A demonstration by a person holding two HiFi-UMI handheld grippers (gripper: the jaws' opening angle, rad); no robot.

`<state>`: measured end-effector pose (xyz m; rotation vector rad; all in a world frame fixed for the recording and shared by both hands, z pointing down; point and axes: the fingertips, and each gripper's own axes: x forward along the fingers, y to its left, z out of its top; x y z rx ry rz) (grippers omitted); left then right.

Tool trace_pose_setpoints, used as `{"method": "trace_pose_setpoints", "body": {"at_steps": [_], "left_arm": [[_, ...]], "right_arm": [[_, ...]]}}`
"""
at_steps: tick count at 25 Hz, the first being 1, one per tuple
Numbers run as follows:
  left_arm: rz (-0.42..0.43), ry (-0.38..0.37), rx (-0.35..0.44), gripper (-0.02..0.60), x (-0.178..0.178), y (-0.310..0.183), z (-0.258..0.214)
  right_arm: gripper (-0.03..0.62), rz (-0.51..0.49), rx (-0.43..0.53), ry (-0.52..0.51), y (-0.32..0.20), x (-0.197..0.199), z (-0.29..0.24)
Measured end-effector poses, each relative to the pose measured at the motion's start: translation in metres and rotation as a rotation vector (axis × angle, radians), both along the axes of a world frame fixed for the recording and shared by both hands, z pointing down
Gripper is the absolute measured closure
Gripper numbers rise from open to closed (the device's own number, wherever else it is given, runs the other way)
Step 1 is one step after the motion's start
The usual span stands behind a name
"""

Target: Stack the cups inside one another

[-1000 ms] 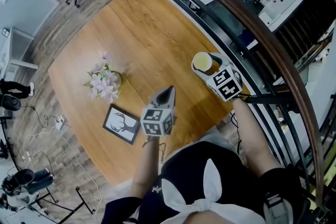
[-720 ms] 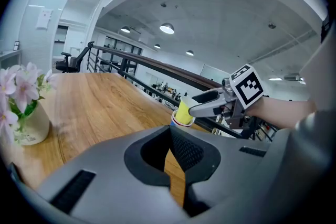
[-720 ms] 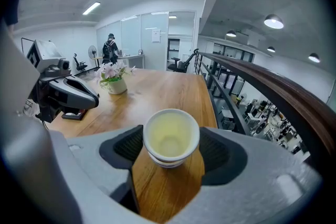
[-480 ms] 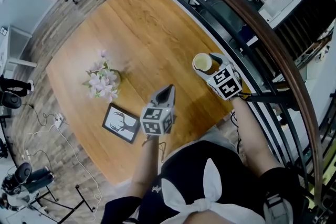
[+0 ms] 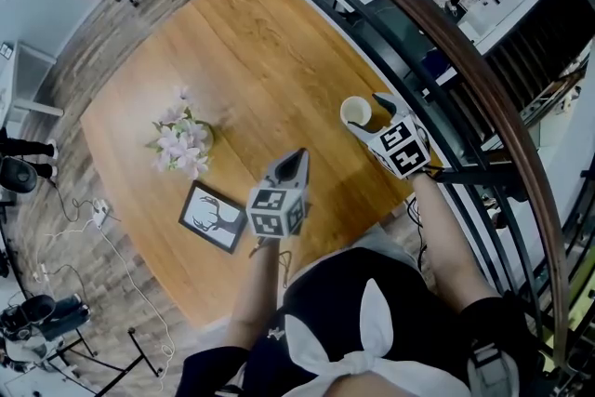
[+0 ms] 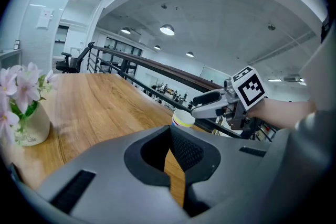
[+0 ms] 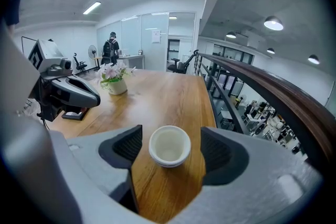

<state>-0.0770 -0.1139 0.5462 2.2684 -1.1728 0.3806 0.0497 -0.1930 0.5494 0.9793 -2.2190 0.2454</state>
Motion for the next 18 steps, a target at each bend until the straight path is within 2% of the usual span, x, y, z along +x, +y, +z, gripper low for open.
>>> {"method": "trace_pose_setpoints", "body": {"at_steps": [4, 8, 10, 12, 18], "left_arm": [[-0.001, 0.002, 0.011, 0.572, 0.000, 0.002, -0.004], [0.010, -0.003, 0.012, 0.572, 0.002, 0.008, -0.011], [0.007, -0.001, 0.023, 0.572, 0.002, 0.009, -0.014], [0.005, 0.000, 0.034, 0.572, 0.002, 0.011, -0.017], [-0.007, 0.003, 0.063, 0.572, 0.003, 0.015, -0.027]], "right_arm": [[0.306, 0.008, 0.014, -0.011, 0.007, 0.000, -0.008], [0.506, 0.043, 0.053, -0.062, 0.013, 0.003, -0.025], [0.570, 0.050, 0.079, -0.076, 0.017, 0.003, -0.035], [0.594, 0.045, 0.106, -0.070, 0.021, 0.002, -0.042], [0.594, 0.034, 0.140, -0.088, 0.042, -0.003, -0.060]]}}
